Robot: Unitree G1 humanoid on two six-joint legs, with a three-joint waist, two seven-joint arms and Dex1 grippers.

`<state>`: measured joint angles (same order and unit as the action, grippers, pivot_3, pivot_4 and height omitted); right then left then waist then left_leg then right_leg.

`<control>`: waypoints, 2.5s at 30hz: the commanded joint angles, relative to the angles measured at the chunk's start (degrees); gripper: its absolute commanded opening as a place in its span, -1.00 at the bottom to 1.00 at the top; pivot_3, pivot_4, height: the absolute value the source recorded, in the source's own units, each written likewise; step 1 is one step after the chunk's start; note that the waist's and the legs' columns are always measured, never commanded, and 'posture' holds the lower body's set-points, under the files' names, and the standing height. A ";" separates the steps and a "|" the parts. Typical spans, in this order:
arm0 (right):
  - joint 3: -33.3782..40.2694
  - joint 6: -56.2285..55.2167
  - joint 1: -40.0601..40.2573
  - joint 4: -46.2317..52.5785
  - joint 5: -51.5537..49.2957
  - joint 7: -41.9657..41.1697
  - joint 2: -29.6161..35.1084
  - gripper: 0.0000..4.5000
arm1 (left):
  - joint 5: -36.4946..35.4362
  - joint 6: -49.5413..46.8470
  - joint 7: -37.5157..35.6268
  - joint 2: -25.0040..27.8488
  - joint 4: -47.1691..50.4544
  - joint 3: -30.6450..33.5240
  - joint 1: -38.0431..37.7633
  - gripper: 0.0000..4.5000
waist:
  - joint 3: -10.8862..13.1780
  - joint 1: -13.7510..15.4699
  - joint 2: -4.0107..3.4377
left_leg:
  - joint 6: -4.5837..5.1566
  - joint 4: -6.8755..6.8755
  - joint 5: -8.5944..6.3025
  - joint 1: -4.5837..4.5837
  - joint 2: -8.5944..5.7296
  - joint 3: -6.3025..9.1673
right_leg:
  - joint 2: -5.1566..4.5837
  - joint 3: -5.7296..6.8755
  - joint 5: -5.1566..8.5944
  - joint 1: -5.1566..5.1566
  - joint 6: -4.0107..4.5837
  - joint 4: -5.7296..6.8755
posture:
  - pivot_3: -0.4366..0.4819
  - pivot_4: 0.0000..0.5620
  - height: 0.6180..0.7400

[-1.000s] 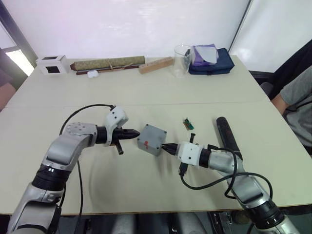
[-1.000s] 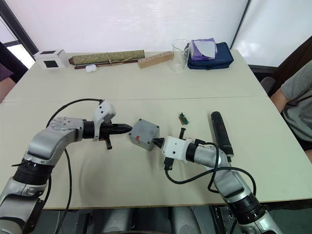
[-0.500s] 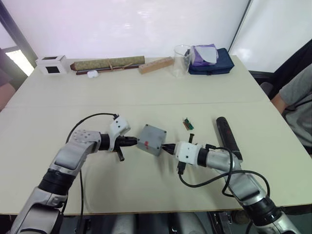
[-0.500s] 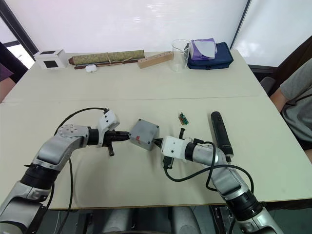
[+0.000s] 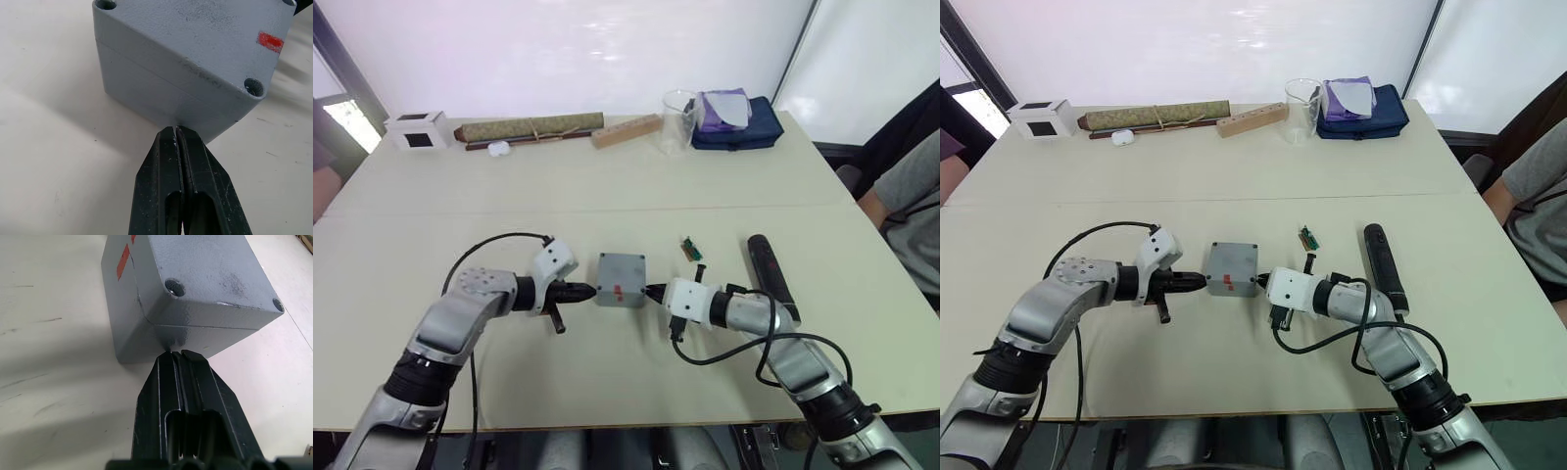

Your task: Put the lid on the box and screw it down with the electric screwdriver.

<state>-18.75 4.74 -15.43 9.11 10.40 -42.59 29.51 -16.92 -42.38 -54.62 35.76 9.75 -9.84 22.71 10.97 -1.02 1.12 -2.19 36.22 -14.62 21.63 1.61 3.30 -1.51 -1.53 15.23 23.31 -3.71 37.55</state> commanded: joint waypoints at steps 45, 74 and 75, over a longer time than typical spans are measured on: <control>26.93 26.82 23.00 24.06 -27.68 5.33 2.94 0.98 | -19.11 -6.74 -3.77 11.55 17.05 9.23 1.24 -1.00 | 0.06 0.02 -0.07 | 0.00 -0.06 0.00 0.00 0.04 -0.03 | 0.03 -0.02 0.10 0.00 0.16 -0.08 | -0.05 -0.47 1.00; 24.20 22.11 22.17 17.93 -25.17 8.43 2.36 -0.99 | -18.90 -6.28 0.53 10.26 18.01 8.26 0.70 -1.00 | 0.05 0.07 -0.07 | 0.00 -0.05 0.00 0.00 0.04 -0.04 | 0.03 -0.02 0.21 -0.01 0.00 -0.10 | -0.05 -0.47 1.00; 24.11 21.97 22.09 17.74 -25.03 8.55 2.33 -0.99 | -18.90 -6.28 0.59 10.22 18.02 8.26 0.70 -1.00 | 0.05 0.07 -0.07 | 0.00 -0.05 0.00 0.00 0.04 -0.03 | 0.03 -0.02 0.20 -0.01 0.00 -0.10 | -0.05 -0.47 1.00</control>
<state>5.27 28.04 7.17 26.51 -14.76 -34.43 32.08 -35.64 -49.55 -54.39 46.01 26.03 -1.57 23.26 11.03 -0.96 1.05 -2.19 36.16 -14.62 21.63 1.65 3.27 -1.48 -1.55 15.43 23.30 -3.70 37.46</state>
